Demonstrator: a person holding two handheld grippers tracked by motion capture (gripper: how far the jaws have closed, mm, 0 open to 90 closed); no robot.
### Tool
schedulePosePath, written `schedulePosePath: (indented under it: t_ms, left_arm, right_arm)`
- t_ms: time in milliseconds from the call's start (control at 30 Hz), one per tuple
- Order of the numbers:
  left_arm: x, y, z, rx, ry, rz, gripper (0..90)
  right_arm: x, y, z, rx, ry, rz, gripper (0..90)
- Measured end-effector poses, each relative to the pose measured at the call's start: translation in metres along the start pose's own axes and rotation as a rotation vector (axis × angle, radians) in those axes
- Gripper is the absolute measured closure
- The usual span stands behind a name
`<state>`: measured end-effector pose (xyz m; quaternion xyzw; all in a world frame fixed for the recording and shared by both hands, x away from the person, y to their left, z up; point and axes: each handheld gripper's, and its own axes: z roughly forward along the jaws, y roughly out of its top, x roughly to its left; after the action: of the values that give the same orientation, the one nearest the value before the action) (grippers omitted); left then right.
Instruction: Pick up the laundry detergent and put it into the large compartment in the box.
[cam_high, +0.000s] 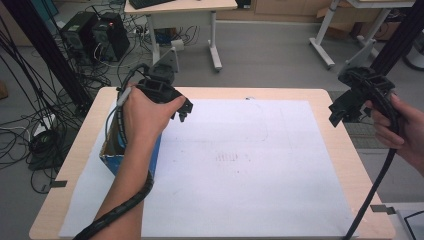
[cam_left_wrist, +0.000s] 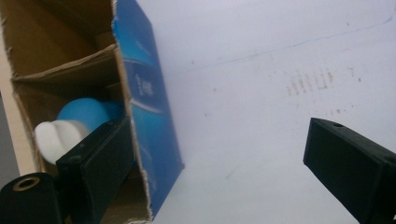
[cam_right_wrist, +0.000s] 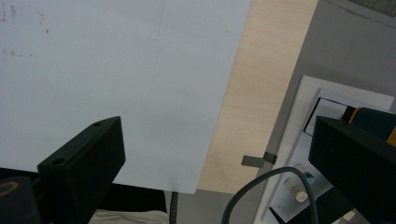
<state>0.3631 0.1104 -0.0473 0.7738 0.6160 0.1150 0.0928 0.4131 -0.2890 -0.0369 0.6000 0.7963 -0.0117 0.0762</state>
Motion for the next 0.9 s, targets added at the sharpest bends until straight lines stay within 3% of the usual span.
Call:
schedulePosePath:
  t_ms: [133,400,900]
  left_arm:
    - [-0.011,0.005,0.001,0.005,-0.008,0.034,9.1]
    - [-0.023,0.010,0.004,0.007,-0.020,0.060,9.1]
    - [-0.028,0.017,0.011,0.025,-0.026,0.080,8.8]
  right_arm:
    - [0.000,0.000,0.000,-0.001,0.001,0.001,3.4]
    - [-0.003,0.000,0.001,0.000,0.004,0.001,3.4]
    - [-0.006,0.002,0.001,0.003,0.007,0.003,3.4]
